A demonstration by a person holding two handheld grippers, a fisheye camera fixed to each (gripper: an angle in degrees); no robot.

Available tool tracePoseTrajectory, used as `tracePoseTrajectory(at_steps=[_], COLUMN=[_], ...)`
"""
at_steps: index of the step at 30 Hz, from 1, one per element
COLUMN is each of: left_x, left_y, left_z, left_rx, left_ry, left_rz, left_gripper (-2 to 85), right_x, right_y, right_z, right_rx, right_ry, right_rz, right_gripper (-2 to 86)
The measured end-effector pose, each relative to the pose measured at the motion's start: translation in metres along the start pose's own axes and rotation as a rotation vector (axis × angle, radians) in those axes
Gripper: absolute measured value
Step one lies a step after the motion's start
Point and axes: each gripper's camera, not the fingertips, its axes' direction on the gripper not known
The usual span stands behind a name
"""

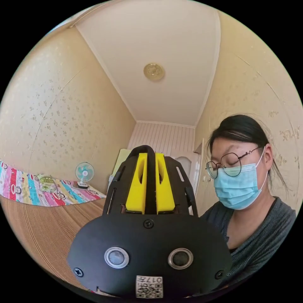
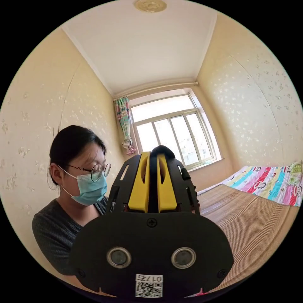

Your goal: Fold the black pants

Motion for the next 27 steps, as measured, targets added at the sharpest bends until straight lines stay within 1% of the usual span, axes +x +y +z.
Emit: tracePoseTrajectory(at_steps=[2, 3, 6, 7, 8, 9, 10, 11, 13, 15, 16, 17, 18, 20, 21, 22, 23, 24, 25, 26, 27], left_x=[0.002, -0.008, -0.061, -0.091, -0.108, -0.141, -0.173, -0.188, -0.240, -0.260, -0.265, -0.265, -0.258, -0.241, -0.228, -0.214, -0.206, -0.188, -0.171, -0.164, -0.154], left_y=[-0.002, 0.003, 0.025, 0.035, 0.040, 0.047, 0.054, 0.057, 0.073, 0.092, 0.111, 0.122, 0.151, 0.201, 0.235, 0.272, 0.291, 0.329, 0.365, 0.382, 0.410], left_z=[0.005, 0.010, 0.027, 0.037, 0.043, 0.056, 0.067, 0.071, 0.080, 0.085, 0.089, 0.090, 0.086, 0.067, 0.049, 0.029, 0.020, 0.003, -0.008, -0.013, -0.022], left_rx=[-0.004, -0.023, -0.095, -0.136, -0.163, -0.223, -0.267, -0.278, -0.298, -0.327, -0.397, -0.432, -0.473, -0.522, -0.551, -0.580, -0.595, -0.624, -0.670, -0.701, -0.749], left_ry=[-0.083, -0.142, -0.271, -0.336, -0.372, -0.445, -0.499, -0.510, -0.497, -0.525, -0.566, -0.574, -0.575, -0.529, -0.463, -0.385, -0.356, -0.334, -0.355, -0.371, -0.396], left_rz=[-0.017, -0.075, -0.224, -0.280, -0.303, -0.330, -0.344, -0.356, -0.431, -0.448, -0.450, -0.437, -0.403, -0.390, -0.420, -0.471, -0.500, -0.562, -0.633, -0.676, -0.755], left_gripper=[4.5, 4.4, 4.3, 4.3, 4.3, 4.3, 4.2, 4.2, 4.2, 4.2, 4.3, 4.4, 4.4, 4.5, 4.5, 4.5, 4.4, 4.3, 4.2, 4.2, 4.2], right_x=[0.001, 0.007, 0.058, 0.089, 0.126, 0.146, 0.185, 0.222, 0.263, 0.284, 0.290, 0.288, 0.284, 0.264, 0.259, 0.246, 0.233, 0.227, 0.220, 0.217, 0.217], right_y=[-0.002, -0.001, 0.007, 0.010, 0.014, 0.016, 0.021, 0.026, 0.039, 0.053, 0.070, 0.093, 0.107, 0.179, 0.199, 0.241, 0.281, 0.300, 0.336, 0.367, 0.381], right_z=[0.006, 0.008, 0.025, 0.037, 0.044, 0.046, 0.047, 0.047, 0.044, 0.047, 0.053, 0.054, 0.052, 0.030, 0.023, 0.010, -0.001, -0.006, -0.013, -0.018, -0.019], right_rx=[-0.017, -0.032, -0.159, -0.242, -0.283, -0.292, -0.290, -0.277, -0.234, -0.259, -0.338, -0.393, -0.407, -0.434, -0.445, -0.462, -0.469, -0.468, -0.472, -0.478, -0.484], right_ry=[0.113, 0.140, 0.349, 0.447, 0.490, 0.494, 0.481, 0.469, 0.451, 0.473, 0.527, 0.551, 0.541, 0.403, 0.363, 0.295, 0.249, 0.229, 0.196, 0.172, 0.159], right_rz=[0.023, 0.041, 0.119, 0.148, 0.218, 0.258, 0.335, 0.400, 0.485, 0.495, 0.494, 0.457, 0.436, 0.443, 0.461, 0.501, 0.544, 0.569, 0.633, 0.704, 0.741], right_gripper=[1.1, 1.1, 1.0, 0.9, 0.9, 0.9, 0.8, 0.7, 0.6, 0.5, 0.5, 0.5, 0.5, 0.6, 0.6, 0.7, 0.9, 1.0, 1.3, 1.6, 1.8])
